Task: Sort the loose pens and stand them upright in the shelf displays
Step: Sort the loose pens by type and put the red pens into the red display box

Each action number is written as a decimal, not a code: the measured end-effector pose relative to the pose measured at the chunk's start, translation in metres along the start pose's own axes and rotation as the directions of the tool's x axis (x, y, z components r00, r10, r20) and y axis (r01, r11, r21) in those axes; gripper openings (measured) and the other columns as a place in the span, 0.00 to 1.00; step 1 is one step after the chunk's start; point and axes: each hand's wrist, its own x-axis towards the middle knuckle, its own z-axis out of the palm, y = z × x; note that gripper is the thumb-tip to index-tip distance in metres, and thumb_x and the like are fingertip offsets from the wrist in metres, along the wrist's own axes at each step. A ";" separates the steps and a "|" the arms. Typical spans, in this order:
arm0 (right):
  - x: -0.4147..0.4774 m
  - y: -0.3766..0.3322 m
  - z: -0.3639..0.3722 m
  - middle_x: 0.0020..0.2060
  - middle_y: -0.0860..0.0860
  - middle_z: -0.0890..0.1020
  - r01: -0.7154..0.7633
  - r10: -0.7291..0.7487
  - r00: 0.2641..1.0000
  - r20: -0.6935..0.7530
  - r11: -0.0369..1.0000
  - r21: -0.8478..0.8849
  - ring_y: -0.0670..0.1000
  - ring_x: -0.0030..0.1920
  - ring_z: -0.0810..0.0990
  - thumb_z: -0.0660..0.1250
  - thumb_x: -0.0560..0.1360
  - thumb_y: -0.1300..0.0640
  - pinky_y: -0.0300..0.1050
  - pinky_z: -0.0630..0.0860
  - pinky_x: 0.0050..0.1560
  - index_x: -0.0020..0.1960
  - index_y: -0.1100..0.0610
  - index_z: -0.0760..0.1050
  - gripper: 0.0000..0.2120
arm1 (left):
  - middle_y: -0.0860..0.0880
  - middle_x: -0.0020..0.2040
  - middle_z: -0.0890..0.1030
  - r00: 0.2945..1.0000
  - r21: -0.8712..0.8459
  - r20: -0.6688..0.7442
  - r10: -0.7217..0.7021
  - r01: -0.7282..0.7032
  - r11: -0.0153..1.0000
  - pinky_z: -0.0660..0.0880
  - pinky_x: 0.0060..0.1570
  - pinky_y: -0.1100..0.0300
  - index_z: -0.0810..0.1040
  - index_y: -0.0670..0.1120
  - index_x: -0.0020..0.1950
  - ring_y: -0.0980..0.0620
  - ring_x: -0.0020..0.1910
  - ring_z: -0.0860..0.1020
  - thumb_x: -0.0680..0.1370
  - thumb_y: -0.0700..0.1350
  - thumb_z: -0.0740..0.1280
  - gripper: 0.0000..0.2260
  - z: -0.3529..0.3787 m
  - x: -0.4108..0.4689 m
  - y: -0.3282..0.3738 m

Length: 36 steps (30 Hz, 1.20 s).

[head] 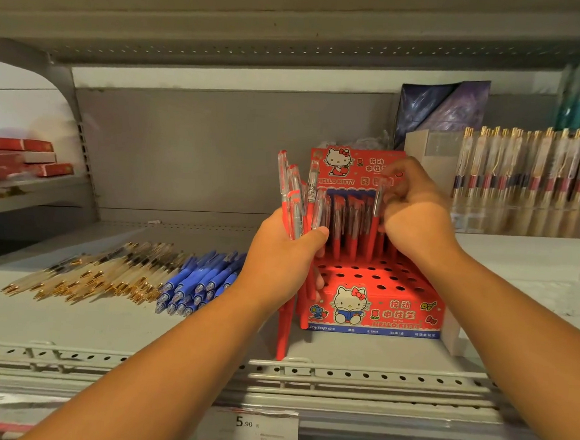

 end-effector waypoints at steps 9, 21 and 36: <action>0.003 0.011 0.007 0.41 0.54 0.75 -0.156 0.183 0.966 0.182 0.976 -0.154 0.57 0.40 0.76 0.57 0.71 0.70 0.50 0.78 0.44 0.39 0.46 0.74 0.19 | 0.46 0.36 0.79 1.000 -0.006 0.021 0.002 -0.002 1.000 0.76 0.23 0.56 0.73 0.50 0.50 0.47 0.23 0.77 0.81 0.42 0.65 0.03 -0.001 -0.002 0.001; -0.042 -0.038 -0.003 0.42 0.49 0.86 -0.130 -0.051 0.916 0.397 0.900 0.416 0.45 0.43 0.84 0.73 0.74 0.56 0.42 0.80 0.40 0.52 0.52 0.80 0.07 | 0.46 0.35 0.79 0.998 -0.012 0.042 0.055 -0.054 0.998 0.76 0.23 0.54 0.74 0.50 0.50 0.46 0.22 0.77 0.80 0.42 0.65 0.03 0.001 -0.002 0.002; -0.044 -0.041 -0.006 0.43 0.60 0.83 -0.327 0.128 0.914 0.385 0.796 0.510 0.53 0.36 0.84 0.66 0.76 0.68 0.44 0.82 0.34 0.53 0.64 0.77 0.06 | 0.45 0.33 0.81 0.997 -0.027 0.069 0.026 -0.025 0.999 0.77 0.23 0.52 0.73 0.47 0.49 0.45 0.24 0.79 0.80 0.41 0.64 0.01 0.002 -0.003 0.003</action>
